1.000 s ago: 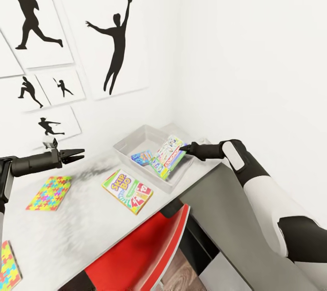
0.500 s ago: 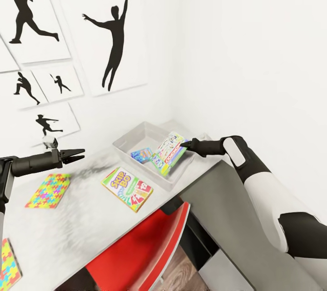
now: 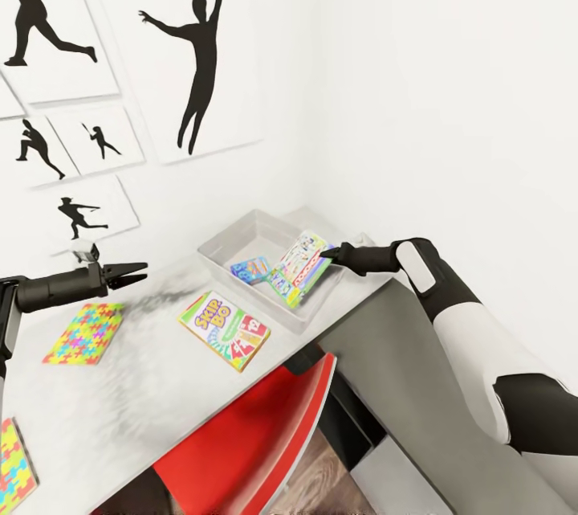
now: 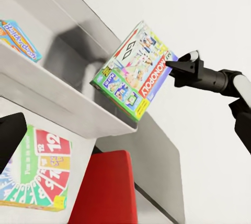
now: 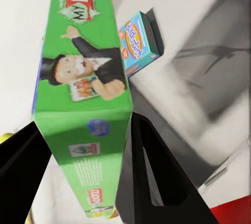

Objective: Put all the toys in the child's room - the three board games (two on the bed and one on the table), the two jigsaw puzzles on the table, and the tennis ball on the table - inside the toy box on the table in the child's room.

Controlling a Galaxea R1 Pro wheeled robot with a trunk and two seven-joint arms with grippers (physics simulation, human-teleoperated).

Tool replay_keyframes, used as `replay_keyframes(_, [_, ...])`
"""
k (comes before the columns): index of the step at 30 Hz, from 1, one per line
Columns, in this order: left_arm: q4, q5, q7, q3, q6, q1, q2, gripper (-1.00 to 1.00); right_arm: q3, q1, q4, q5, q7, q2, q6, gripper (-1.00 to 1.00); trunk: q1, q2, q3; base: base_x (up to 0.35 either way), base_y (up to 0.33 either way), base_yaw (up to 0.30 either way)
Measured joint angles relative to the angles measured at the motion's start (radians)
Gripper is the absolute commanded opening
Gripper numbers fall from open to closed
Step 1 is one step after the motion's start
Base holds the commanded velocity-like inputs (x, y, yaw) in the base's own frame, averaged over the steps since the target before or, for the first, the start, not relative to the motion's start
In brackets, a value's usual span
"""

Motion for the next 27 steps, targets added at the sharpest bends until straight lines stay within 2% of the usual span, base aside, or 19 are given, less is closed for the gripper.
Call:
replay_keyframes(4, [-0.010, 0.011, -0.001, 0.003, 0.000, -0.001, 0.006, 1.00, 0.000, -0.001, 0.000, 0.001, -0.001, -0.001, -0.005, -1.00, 0.000, 0.000, -0.007, 0.000, 0.000, 0.000])
replay_keyframes(6, [-0.013, 0.036, -0.002, 0.011, 0.000, -0.001, 0.027, 1.00, 0.000, -0.001, 0.000, 0.001, -0.001, 0.000, -0.006, -1.00, 0.000, 0.000, -0.010, 0.000, 0.000, 0.000])
replay_keyframes(8, [-0.014, 0.071, -0.004, 0.019, 0.000, -0.001, 0.044, 1.00, 0.000, -0.001, 0.000, 0.002, -0.001, -0.001, -0.007, -1.00, 0.000, 0.000, -0.013, 0.000, 0.000, 0.000])
replay_keyframes(11, [-0.016, 0.164, -0.004, 0.025, 0.000, -0.001, 0.073, 1.00, 0.000, -0.001, 0.000, 0.002, -0.001, -0.002, -0.008, -1.00, 0.000, 0.000, -0.018, 0.000, 0.000, 0.000])
replay_keyframes(12, [-0.016, 0.186, -0.004, 0.025, 0.000, -0.001, 0.081, 1.00, 0.000, -0.001, 0.000, 0.002, -0.001, -0.002, -0.008, -1.00, 0.000, 0.000, -0.020, 0.000, 0.000, 0.000])
replay_keyframes(14, [-0.016, 0.209, -0.004, 0.026, -0.001, -0.001, 0.089, 1.00, 0.000, -0.002, 0.000, 0.001, -0.001, -0.003, -0.008, -1.00, 0.000, 0.000, -0.023, 0.000, 0.000, 0.000])
replay_keyframes(19, [-0.016, 0.224, -0.004, 0.026, -0.001, 0.000, 0.095, 1.00, 0.000, -0.002, 0.000, 0.002, -0.001, -0.005, -0.009, -1.00, 0.000, 0.000, -0.031, 0.000, 0.000, 0.000])
replay_keyframes(27, [-0.016, 0.225, -0.004, 0.024, -0.001, 0.000, 0.095, 1.00, -0.001, -0.004, -0.003, 0.001, -0.001, -0.006, -0.010, -1.00, 0.000, 0.000, -0.044, 0.000, 0.000, 0.000])
